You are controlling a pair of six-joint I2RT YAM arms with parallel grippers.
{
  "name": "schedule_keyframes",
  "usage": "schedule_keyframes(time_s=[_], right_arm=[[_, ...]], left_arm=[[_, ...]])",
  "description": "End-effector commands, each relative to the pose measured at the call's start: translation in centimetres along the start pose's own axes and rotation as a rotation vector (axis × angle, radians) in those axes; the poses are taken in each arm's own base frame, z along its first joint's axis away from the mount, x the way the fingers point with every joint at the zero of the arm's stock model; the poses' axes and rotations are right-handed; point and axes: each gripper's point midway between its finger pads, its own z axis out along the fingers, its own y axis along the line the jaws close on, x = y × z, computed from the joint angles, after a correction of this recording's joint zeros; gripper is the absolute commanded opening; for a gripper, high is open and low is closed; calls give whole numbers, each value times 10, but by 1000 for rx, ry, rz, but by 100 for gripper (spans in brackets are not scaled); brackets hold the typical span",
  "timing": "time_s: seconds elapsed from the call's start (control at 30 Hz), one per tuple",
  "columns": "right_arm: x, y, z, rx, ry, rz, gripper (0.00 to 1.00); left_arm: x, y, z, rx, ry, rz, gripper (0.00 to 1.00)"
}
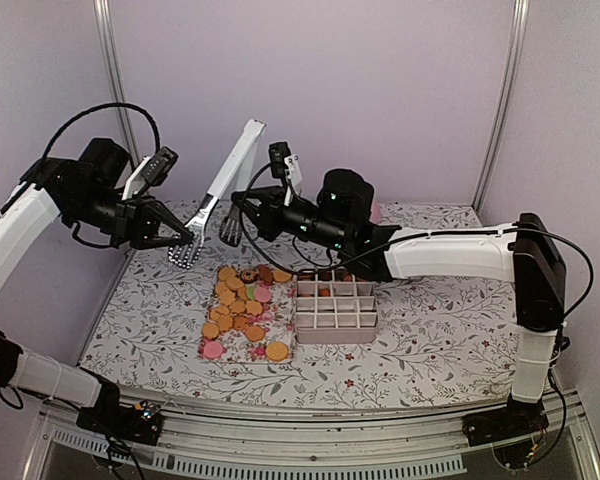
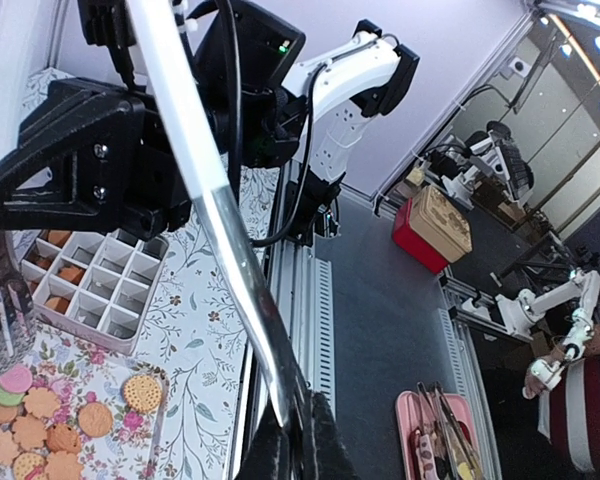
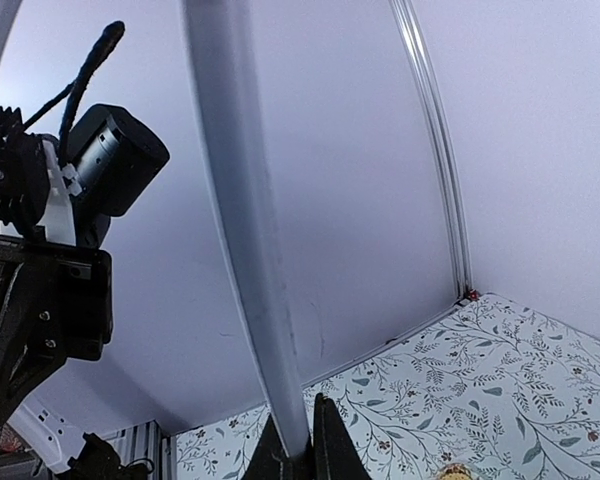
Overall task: Pack the cookies
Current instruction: Adjust the clamp.
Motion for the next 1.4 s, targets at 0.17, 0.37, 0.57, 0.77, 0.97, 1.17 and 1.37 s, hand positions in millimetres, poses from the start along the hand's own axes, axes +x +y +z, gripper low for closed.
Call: schedule_keyframes(time_s=[0.17,0.37,0.57,0.77,0.97,1.17,1.37], right_arm=[[33,-89,-43,195,165,93,55],[28,-38,-71,-5,210,84,94],[44,-13,-102,-129,289,70,99],[44,6,-96,-259,296,111,99],[15,41,-80,-370,195,64,99],[-2,56,-68,-362,128,-8,99],[1,57,-60,-344,125,-13,100]], left_arm=[[4,-27,4,103,-95,305,0],[27,2,14,39,-57,272,0],[39,14,18,16,-44,258,0],[43,18,20,27,-48,234,0],[50,25,24,33,-56,196,0],[61,39,28,4,-50,152,0],[63,43,29,-10,-48,147,0]])
